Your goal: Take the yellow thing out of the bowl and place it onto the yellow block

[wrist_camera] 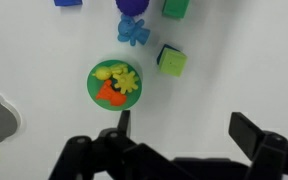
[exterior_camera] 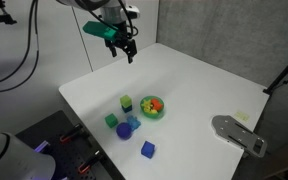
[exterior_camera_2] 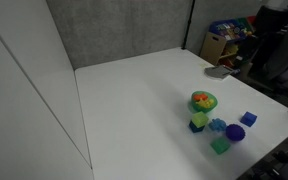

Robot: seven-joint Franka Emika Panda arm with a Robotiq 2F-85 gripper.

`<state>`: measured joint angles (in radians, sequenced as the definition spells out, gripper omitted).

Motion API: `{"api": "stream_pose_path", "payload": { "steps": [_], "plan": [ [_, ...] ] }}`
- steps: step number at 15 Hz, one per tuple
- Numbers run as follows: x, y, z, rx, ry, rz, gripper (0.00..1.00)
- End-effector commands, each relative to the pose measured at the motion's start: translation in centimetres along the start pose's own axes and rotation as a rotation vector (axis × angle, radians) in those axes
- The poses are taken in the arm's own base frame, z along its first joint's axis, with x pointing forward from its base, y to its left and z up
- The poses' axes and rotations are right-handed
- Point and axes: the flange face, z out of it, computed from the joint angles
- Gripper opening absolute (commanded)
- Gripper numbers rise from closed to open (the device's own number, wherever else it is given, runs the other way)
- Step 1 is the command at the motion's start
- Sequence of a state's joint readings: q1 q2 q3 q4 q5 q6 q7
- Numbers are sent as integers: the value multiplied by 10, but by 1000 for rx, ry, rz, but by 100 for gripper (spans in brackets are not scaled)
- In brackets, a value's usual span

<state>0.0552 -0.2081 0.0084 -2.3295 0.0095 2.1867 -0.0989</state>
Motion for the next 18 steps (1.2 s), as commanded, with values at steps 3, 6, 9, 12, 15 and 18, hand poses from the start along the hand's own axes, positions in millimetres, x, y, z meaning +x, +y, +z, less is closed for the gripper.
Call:
{"api": "stream_pose_path", "payload": {
  "steps": [3,6,9,12,15,18],
  "plan": [
    [67,-1,60,12,-22,79,100],
    [89,2,101,11,-53,138,100],
    [106,11,140,4,-84,217,100],
    [119,29,181,-13,-111,313,100],
    [126,52,223,-28,-153,419,100],
    [130,70,260,-49,-197,516,100]
  ]
}}
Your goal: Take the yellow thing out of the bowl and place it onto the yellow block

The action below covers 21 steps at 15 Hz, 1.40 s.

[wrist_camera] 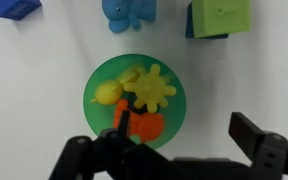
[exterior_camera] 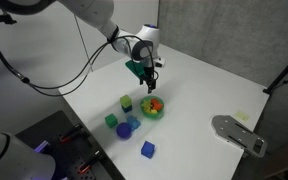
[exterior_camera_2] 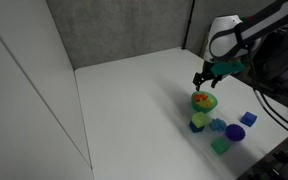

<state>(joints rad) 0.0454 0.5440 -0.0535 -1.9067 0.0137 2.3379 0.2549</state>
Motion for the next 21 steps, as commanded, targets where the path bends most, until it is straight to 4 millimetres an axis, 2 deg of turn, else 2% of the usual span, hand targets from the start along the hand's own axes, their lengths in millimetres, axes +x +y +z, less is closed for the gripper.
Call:
{"api": "stream_pose_path", "payload": {
  "steps": [1,4,7,14,20,21],
  "plan": [
    [27,7,33,-13,-31,120,100],
    [36,11,61,-42,-54,198,100],
    [39,16,80,-63,-82,282,100],
    [37,22,110,-83,-131,396,100],
    [33,8,127,-90,-131,435,100],
    [33,6,128,-93,-133,435,92]
  ]
}}
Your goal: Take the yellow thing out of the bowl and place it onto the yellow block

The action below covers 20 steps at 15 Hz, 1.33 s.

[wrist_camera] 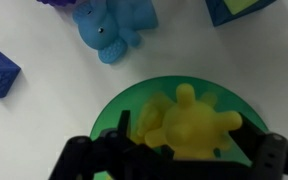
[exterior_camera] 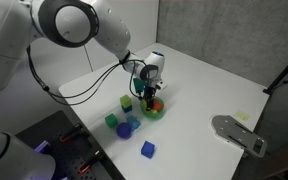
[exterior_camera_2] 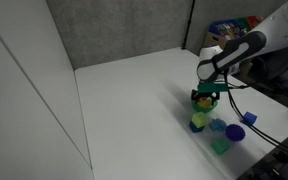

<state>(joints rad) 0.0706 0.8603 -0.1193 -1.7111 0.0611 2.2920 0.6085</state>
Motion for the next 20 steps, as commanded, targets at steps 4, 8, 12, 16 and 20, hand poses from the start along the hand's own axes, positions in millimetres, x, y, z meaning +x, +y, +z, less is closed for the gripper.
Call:
{"api": "stream_pose_path", "payload": {
  "steps": [4,8,12,16,20],
  "plan": [
    [-1,-12,-5,10,3,26,49],
    [-3,-4,-26,41,9,23,34],
    [-17,3,-57,64,30,-14,23],
    [-47,15,-77,67,23,-116,20],
    [-88,24,-82,41,30,-235,19]
  ]
}}
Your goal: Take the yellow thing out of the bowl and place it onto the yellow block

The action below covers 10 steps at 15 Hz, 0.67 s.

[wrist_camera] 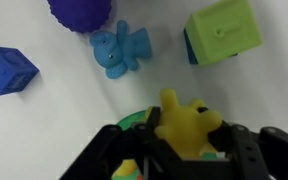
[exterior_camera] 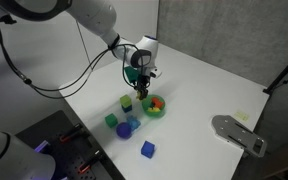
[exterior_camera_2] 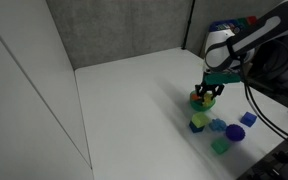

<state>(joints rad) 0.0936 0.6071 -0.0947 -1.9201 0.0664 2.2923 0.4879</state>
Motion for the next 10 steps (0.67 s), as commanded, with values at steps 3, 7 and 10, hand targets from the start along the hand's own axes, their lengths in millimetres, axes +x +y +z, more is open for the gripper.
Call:
{"api": "stream_pose_path", "payload": {
  "steps": [3,7,10],
  "plan": [
    [-66,1,-13,-45,59,-164,19],
    [-103,-13,-17,-82,166,-285,19],
    [-126,-19,-13,-98,214,-358,19]
  ]
}}
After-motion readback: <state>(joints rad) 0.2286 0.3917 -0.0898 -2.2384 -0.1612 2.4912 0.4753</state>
